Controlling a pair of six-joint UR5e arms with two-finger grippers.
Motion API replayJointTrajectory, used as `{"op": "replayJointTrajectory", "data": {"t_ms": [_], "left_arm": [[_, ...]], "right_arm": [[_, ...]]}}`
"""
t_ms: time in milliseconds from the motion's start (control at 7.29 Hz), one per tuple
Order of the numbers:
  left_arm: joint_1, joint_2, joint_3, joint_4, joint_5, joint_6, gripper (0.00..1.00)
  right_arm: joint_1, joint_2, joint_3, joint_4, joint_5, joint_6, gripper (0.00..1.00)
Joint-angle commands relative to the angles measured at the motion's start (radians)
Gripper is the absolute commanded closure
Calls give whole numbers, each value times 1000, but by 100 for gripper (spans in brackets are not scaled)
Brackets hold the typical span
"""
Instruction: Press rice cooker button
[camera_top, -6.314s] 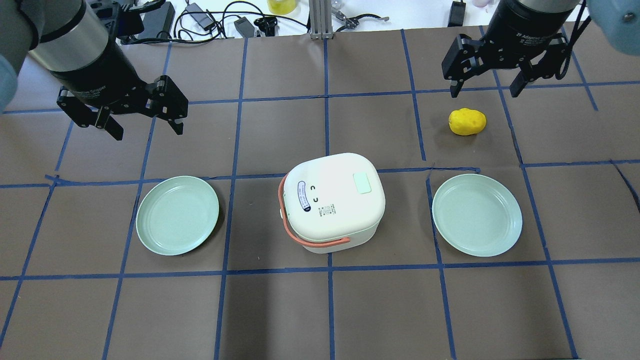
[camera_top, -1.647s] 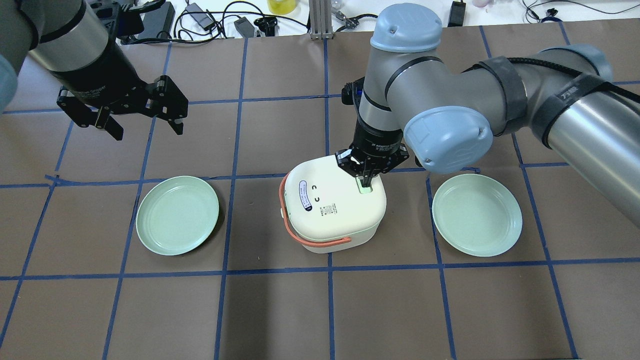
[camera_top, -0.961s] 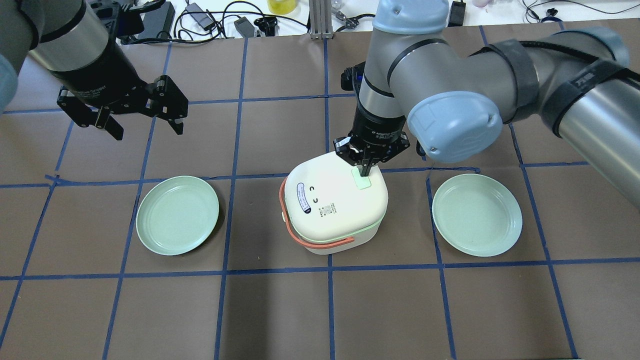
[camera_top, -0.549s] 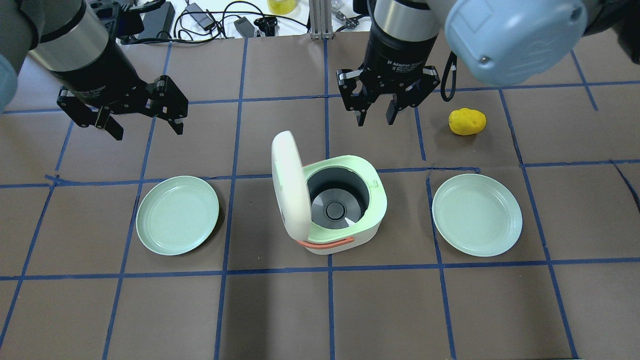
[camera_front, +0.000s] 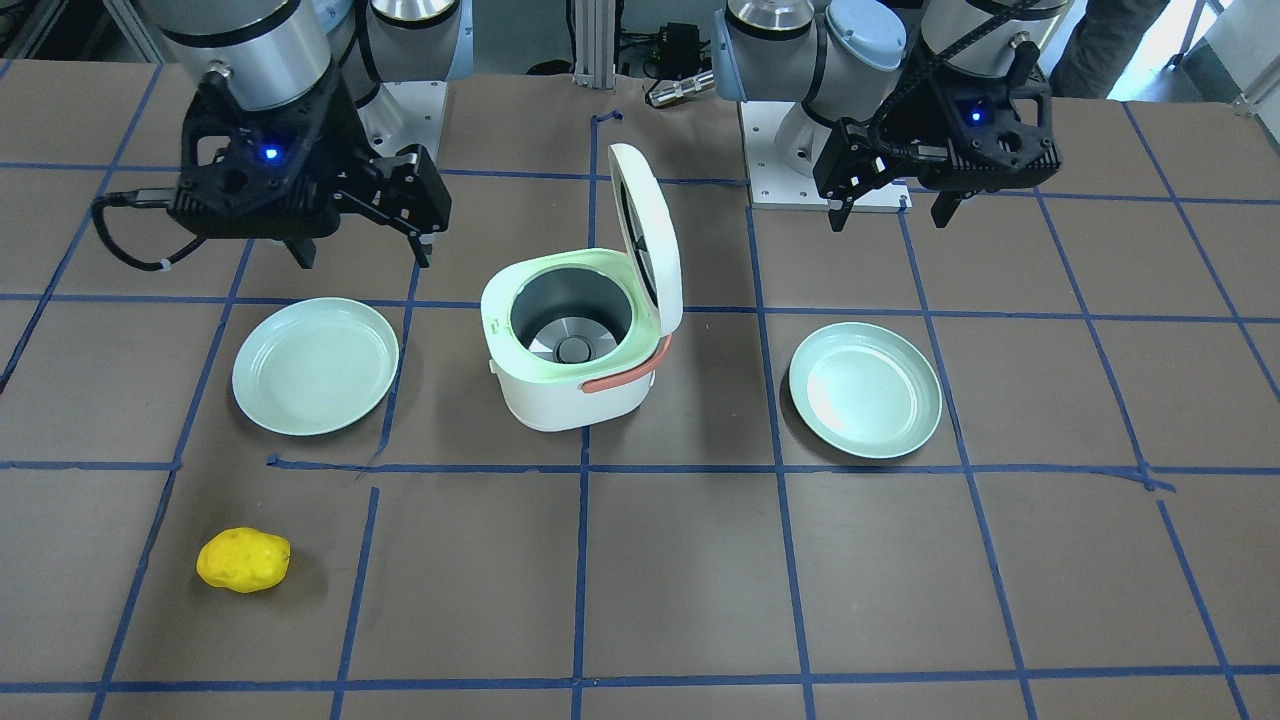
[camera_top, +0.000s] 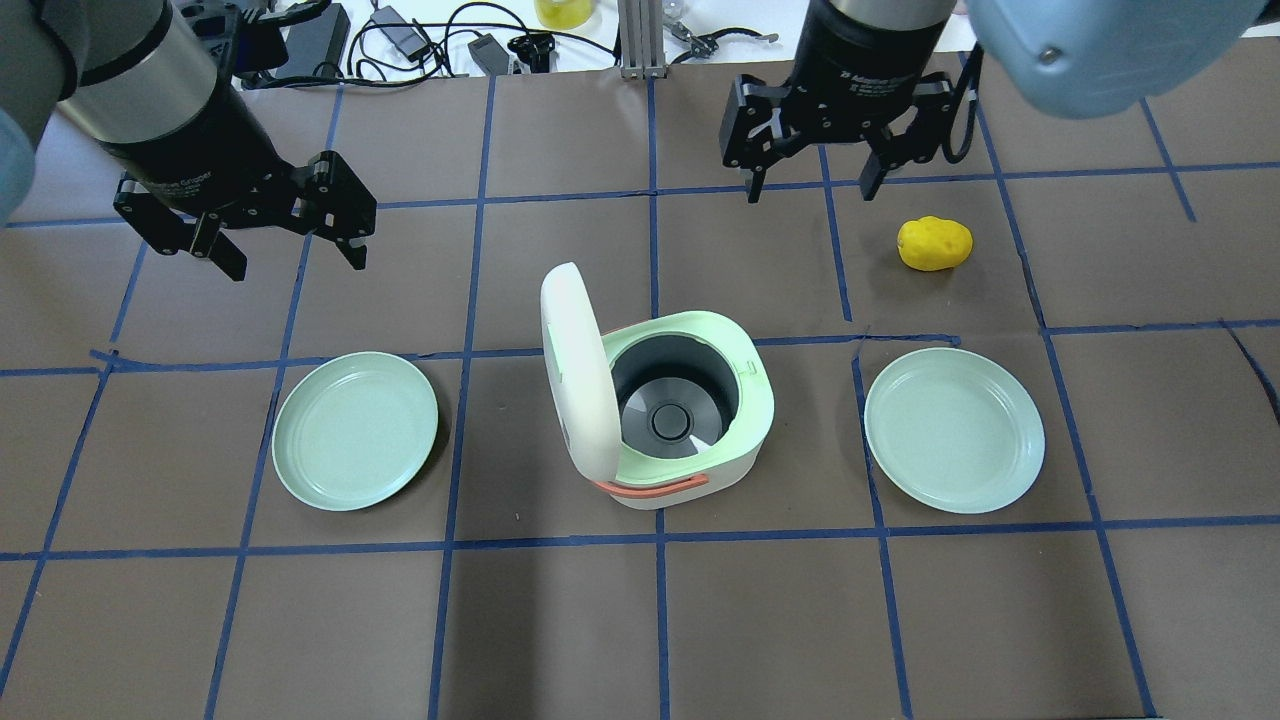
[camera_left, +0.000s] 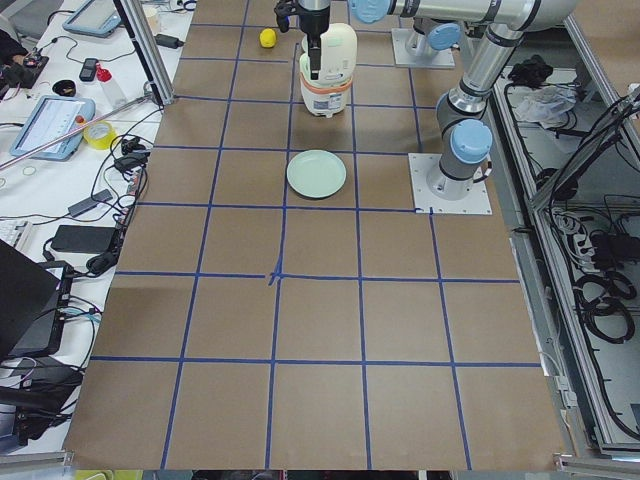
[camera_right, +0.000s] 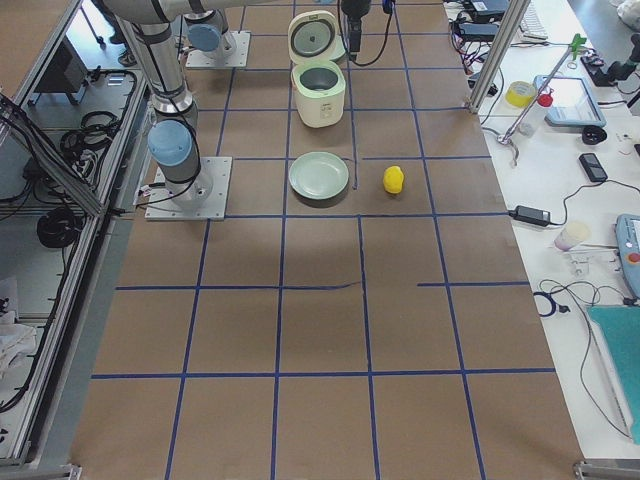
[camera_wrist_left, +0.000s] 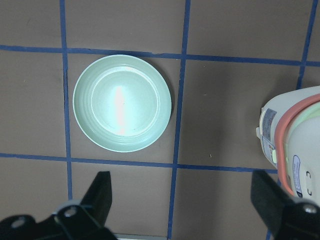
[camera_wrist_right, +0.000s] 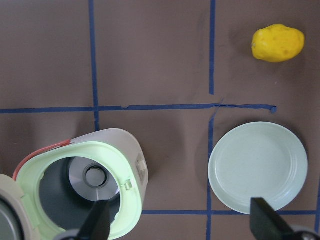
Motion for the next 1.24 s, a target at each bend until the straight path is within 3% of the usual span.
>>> {"op": "replayJointTrajectory", "data": {"t_ms": [0, 1098], "left_arm": [[0, 0, 0, 0, 0, 0, 0], [0, 0, 0, 0, 0, 0, 0]], "right_arm": [[-45, -10, 1, 2, -99, -45, 0], [-99, -21, 6, 32, -38, -59, 0]]}}
